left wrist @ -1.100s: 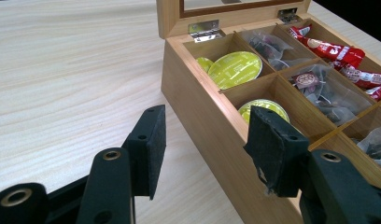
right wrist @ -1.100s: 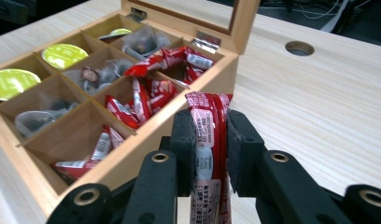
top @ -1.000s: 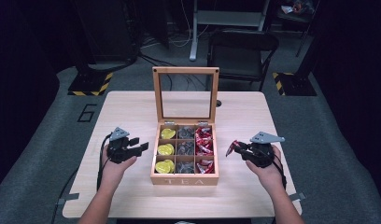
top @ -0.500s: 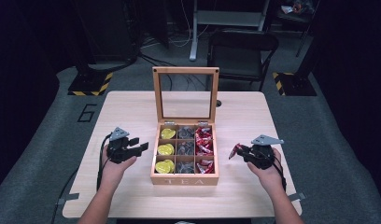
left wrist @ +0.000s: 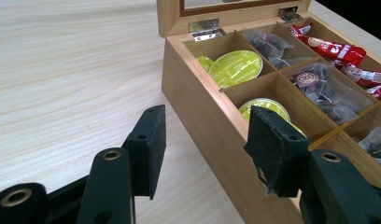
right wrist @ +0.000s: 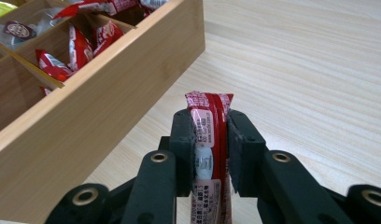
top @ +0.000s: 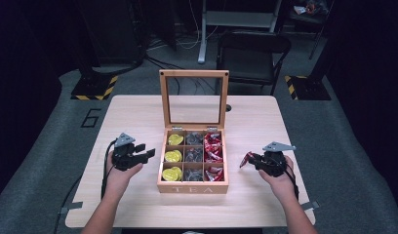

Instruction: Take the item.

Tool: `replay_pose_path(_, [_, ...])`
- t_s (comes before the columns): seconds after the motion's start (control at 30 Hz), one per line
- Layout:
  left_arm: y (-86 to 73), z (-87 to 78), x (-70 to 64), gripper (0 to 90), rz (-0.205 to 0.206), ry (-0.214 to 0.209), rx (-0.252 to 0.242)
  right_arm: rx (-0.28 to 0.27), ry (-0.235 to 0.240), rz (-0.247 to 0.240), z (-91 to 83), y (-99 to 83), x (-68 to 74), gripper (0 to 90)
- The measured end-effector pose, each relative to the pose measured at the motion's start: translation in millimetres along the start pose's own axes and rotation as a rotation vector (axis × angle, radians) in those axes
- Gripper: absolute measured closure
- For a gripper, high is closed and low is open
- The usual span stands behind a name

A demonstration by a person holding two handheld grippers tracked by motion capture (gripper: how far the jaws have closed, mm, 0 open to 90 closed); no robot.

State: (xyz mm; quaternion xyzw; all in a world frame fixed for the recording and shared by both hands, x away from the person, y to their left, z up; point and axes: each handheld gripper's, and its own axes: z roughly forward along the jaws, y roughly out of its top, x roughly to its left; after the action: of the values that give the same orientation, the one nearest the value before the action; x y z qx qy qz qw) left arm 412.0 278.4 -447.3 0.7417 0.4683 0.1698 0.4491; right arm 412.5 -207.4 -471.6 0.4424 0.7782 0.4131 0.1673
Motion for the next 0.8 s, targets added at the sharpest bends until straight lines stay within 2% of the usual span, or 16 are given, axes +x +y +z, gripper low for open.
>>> replay_pose_path(0.03, [0.0, -0.1, 0.2, 47.3, -0.001, 0.0, 0.0, 0.002, -0.003, -0.01, 0.5, -0.3, -1.3, 73.1])
replay_pose_path(0.2, [-0.1, -0.4, -0.2, 47.3, -0.004, -0.003, 0.002, 0.013, -0.022, -0.002, 3.3, -2.4, -4.8, 72.6])
replay_pose_path(0.47, [0.0, 0.0, -0.2, 47.3, 0.002, -0.001, 0.002, 0.027, -0.031, 0.046, 5.5, -6.6, -10.9, 70.7])
replay_pose_path(0.57, [0.0, 0.1, -0.1, 47.3, 0.0, 0.0, 0.0, 0.03, -0.034, 0.04, 6.1, -8.0, -14.1, 70.5])
replay_pose_path(0.8, [-0.2, 0.2, 0.2, 47.3, -0.001, 0.003, -0.008, 0.066, -0.053, 0.063, 12.6, -12.9, -21.2, 70.8])
